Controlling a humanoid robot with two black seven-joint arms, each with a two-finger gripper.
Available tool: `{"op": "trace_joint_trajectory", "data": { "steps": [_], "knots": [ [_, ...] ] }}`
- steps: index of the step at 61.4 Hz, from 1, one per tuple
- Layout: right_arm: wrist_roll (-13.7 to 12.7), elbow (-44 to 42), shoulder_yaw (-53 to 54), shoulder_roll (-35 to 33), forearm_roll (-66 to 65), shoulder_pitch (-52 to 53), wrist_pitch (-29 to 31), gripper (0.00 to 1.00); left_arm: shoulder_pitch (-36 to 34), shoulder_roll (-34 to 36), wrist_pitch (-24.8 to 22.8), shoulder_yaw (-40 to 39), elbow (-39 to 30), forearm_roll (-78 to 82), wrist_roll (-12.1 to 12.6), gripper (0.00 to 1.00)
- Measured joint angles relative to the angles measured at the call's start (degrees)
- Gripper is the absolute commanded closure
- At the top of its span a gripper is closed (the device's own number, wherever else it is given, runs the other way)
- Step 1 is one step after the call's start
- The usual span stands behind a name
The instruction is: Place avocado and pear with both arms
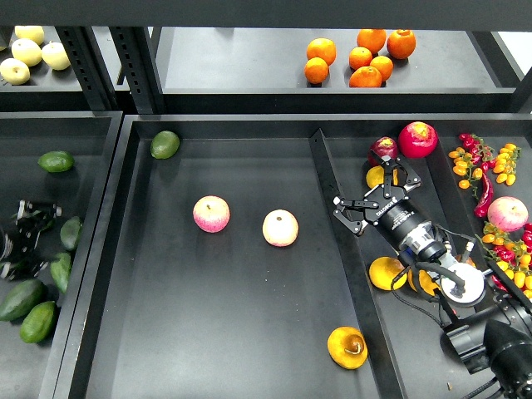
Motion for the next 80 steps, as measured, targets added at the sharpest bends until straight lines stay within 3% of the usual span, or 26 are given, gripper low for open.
{"op": "trace_joint_trajectory", "data": {
  "steps": [12, 24, 49, 69, 80],
  "knots": [
    [0.0, 0.1, 0.1, 0.0, 0.0, 0.0, 0.0, 0.0, 1.4, -4.7, 0.0, -7.1, -4.6, -3.0, 0.0, 0.11],
    [0.0, -0.1, 0.1, 0.0, -0.1, 0.0, 0.0, 0.0, 4.0, -13.7, 0.0, -13.5, -11.6, -5.4, 0.0, 0.11],
    [-0.2, -0.1, 0.2, 0.0, -0.1, 0.1, 0.0, 0.0, 13.1, -30.9, 0.7, -16.7, -21.7, -5.5, 0.0, 0.07],
    [-0.3, -0.6, 1.2, 0.0, -0.5, 0.1, 0.0, 0.0, 17.1, -31.8, 0.7, -16.0, -22.5, -5.6, -0.1, 0.04],
    [-0.6, -0.4, 0.8, 0.0, -0.7, 0.4, 0.0, 0.01, 17.6, -31.8, 0.6, -15.6, -21.0, -7.9, -2.1, 0.02]
  ]
}}
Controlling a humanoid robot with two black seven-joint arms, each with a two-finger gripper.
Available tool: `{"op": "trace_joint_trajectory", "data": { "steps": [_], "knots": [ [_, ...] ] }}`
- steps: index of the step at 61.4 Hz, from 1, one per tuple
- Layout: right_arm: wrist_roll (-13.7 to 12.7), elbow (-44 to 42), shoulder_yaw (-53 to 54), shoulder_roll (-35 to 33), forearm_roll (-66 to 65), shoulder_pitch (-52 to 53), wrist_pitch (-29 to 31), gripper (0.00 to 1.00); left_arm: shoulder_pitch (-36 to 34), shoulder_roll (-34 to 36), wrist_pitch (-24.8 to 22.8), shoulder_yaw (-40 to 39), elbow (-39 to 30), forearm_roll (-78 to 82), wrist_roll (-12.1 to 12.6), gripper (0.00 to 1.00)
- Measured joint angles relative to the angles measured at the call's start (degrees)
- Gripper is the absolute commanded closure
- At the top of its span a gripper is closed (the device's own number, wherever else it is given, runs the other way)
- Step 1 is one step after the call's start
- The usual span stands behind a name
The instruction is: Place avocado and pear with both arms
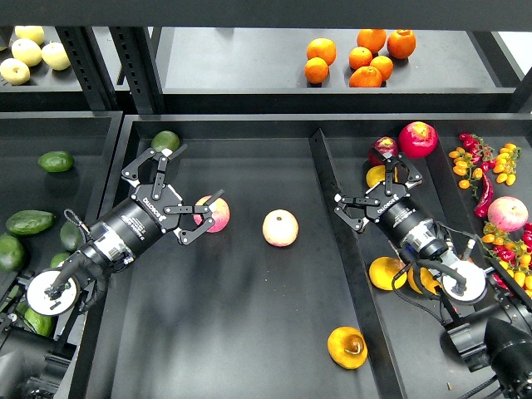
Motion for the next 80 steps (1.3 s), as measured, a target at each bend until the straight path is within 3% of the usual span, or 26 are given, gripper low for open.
{"op": "trace_joint_trajectory", "data": {
  "steps": [3, 18, 27, 42, 66, 80],
  "knots": [
    [-0.6, 0.1, -0.1, 0.0, -0.1, 0.2, 0.0, 0.01, 0.0, 0.0, 0.0, 0.2, 1.2, -1.7, -0.3, 0.02],
    [-8.7, 3.3, -3.0, 0.0, -3.2, 2.2, 0.0, 0.01, 0.1, 0.0, 0.0, 0.7, 6.2, -7.4, -3.4, 0.02],
    [-10.8, 6.9, -7.5, -0.8, -2.5, 3.3, 0.0, 0.01, -0.4, 0.0, -0.1, 0.9, 7.1, -7.9, -3.7, 0.02],
    [-17.0, 17.7, -16.1, -13.8, 4.2, 6.5, 0.0, 0.01, -1.9, 0.0, -0.1, 0.9, 9.2, -8.0, -4.2, 0.02],
    [-17.7, 30.2, -31.3, -37.1, 10.0, 9.5, 0.0, 0.01, -2.7, 0.0, -0.5, 0.8, 10.5, -8.1, -4.5, 0.02],
    [-17.7, 31.1, -38.8, -42.4, 6.8, 11.5, 0.0, 0.01, -2.6, 0.0, -0.5, 1.0, 10.7, -8.1, -4.5, 0.02]
  ]
}}
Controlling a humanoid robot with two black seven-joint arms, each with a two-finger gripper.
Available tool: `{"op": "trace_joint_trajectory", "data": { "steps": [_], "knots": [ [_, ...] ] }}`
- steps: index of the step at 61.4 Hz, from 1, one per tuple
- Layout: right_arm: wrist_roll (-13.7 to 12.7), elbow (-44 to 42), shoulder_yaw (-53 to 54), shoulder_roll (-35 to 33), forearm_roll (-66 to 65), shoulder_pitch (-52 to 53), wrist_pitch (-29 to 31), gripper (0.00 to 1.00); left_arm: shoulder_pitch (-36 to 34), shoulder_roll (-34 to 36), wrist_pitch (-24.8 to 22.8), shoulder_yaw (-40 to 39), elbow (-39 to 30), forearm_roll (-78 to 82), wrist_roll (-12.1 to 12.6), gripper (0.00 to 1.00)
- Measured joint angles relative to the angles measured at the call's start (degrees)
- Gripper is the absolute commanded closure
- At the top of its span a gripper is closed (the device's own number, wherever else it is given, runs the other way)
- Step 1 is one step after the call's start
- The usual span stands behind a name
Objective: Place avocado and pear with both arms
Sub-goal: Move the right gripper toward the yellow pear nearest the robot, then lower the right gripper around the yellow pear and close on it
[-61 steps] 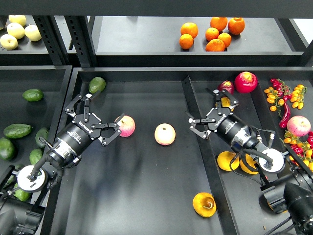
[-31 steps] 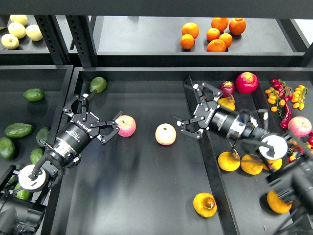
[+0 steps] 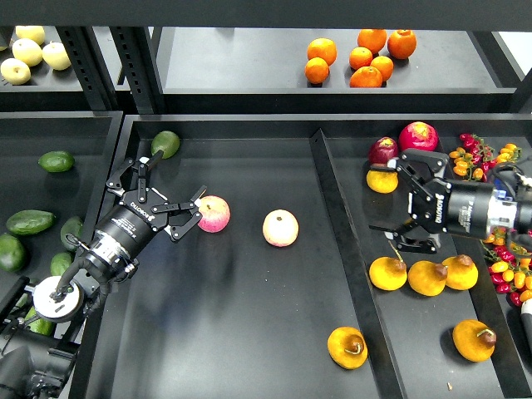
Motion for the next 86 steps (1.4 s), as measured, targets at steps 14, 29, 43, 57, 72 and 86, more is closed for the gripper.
{"op": "trace_joint_trajectory", "data": {
  "steps": [14, 29, 43, 57, 72, 86],
  "knots": [
    [0.0, 0.2, -9.5, -3.4, -3.6, 2.0, 0.0, 0.01, 0.1, 0.0, 0.1, 0.0, 0.4, 0.1, 0.0, 0.02],
    [0.0, -0.4, -15.9, -4.4, -6.2, 3.0, 0.0, 0.01, 0.1, 0.0, 0.1, -0.1, 0.4, 0.1, 0.0, 0.02],
    [0.0, -6.0, -17.8, 0.1, -12.4, 2.3, 0.0, 0.01, 0.2, 0.0, 0.0, -0.1, 1.1, 0.1, 0.0, 0.01],
    [0.0, -10.2, -18.3, 6.7, -15.3, 1.1, 0.0, 0.01, 0.2, 0.0, 0.0, 0.0, 1.2, 0.1, 0.0, 0.01],
    [0.0, -13.8, -18.3, 11.7, -17.1, -1.2, 0.0, 0.01, 0.3, 0.0, 0.0, 0.0, 1.0, 0.1, 0.0, 0.02],
    [0.0, -15.9, -18.2, 14.6, -17.4, -2.2, 0.0, 0.01, 0.3, 0.0, 0.0, 0.8, 1.0, 0.2, 0.1, 0.01]
  ]
}}
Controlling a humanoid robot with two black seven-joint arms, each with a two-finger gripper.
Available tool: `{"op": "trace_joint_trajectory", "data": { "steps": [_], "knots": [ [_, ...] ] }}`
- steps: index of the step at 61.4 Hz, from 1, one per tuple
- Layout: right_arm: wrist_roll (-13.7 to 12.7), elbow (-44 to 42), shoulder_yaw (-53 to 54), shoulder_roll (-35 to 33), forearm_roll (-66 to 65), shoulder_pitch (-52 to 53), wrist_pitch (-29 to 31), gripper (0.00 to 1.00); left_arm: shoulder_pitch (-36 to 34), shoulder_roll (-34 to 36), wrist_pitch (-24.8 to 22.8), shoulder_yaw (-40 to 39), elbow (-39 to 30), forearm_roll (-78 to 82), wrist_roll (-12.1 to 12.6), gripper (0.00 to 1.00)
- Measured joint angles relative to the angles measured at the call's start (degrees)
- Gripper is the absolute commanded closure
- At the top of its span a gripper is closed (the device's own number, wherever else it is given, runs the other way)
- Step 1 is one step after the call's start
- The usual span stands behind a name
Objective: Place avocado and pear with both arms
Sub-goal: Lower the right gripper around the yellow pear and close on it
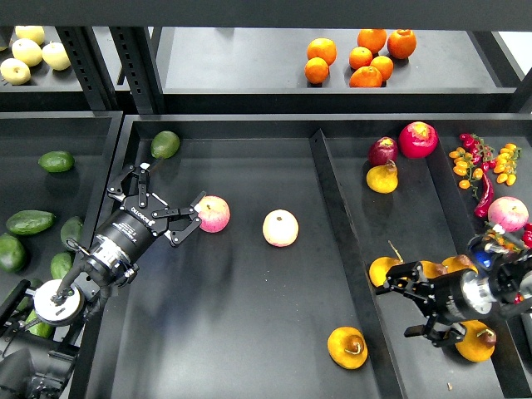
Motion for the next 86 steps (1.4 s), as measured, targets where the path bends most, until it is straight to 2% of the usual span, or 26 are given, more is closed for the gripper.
{"op": "trace_joint_trajectory", "data": {
  "steps": [32, 51, 62, 72, 83, 86],
  "knots": [
    [0.0, -1.7, 0.1, 3.2, 0.0, -1.3, 0.0, 0.01, 0.0, 0.0, 0.0, 0.3, 0.0, 0.3, 0.0, 0.01],
    [0.0, -2.2, 0.0, 4.4, -0.3, -1.9, 0.0, 0.06, 0.0, 0.0, 0.0, 0.4, 0.0, 0.3, 0.0, 0.02],
    [0.0, -2.2, 0.1, 4.7, -0.9, -2.4, 0.0, 0.18, 0.0, 0.0, 0.0, 0.4, 0.0, 0.3, 0.0, 0.02],
    [0.0, -2.3, 0.5, 4.8, -1.0, -2.8, 0.0, 0.35, 0.0, 0.0, 0.0, 0.4, 0.0, 0.4, 0.0, 0.01],
    [0.0, -3.5, 1.1, 4.9, -0.7, -3.1, 0.0, 0.59, 0.0, 0.0, 0.0, 0.4, 0.0, 0.4, 0.0, 0.01],
    [0.0, -3.8, 1.2, 5.0, -0.2, -3.1, 0.0, 0.69, 0.1, 0.0, 0.0, 0.4, 0.0, 0.4, 0.0, 0.01]
  ]
}}
